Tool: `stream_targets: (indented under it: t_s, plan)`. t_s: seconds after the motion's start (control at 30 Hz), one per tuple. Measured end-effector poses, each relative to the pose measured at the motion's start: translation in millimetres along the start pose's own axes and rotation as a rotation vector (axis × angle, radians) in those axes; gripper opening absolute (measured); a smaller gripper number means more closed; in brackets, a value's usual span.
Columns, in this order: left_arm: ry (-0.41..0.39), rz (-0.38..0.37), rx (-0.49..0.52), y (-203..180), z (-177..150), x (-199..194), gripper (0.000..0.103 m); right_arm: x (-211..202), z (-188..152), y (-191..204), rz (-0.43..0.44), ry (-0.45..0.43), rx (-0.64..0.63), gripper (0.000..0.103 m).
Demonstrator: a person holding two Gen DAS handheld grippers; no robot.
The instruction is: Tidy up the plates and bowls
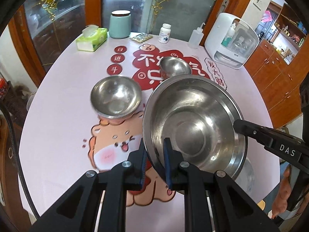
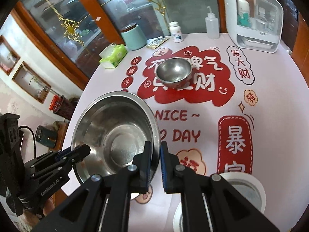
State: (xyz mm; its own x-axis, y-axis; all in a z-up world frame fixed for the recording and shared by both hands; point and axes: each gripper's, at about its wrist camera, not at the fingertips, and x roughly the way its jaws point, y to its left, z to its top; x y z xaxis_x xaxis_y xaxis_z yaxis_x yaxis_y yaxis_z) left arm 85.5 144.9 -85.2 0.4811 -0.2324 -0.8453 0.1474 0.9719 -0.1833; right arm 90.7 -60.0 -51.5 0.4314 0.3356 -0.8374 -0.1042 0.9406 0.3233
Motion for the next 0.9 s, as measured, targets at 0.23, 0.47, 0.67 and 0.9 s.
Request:
stream_targets:
  t_s: [0.23, 0.47, 0.67, 0.9]
  plan:
    - [0.047, 0.025, -0.019, 13.4, -35.7, 0.9, 0.014, 9.6, -29.5, 12.3, 0.009, 0.063, -0.038, 0.009]
    - [0.108, 0.034, -0.046, 26.4, -72.8, 14.3, 0.014, 31.6, -64.5, 15.5, 0.012, 0.136, -0.052, 0.009]
    - [0.131, 0.078, -0.043, 34.1, -98.0, 29.5, 0.014, 61.4, -98.4, 15.2, 0.012, 0.223, -0.048, 0.011]
    - [0.148, 0.087, -0.09, 50.4, -111.9, 43.9, 0.014, 84.1, -121.4, 19.3, 0.022, 0.279, -0.06, 0.013]
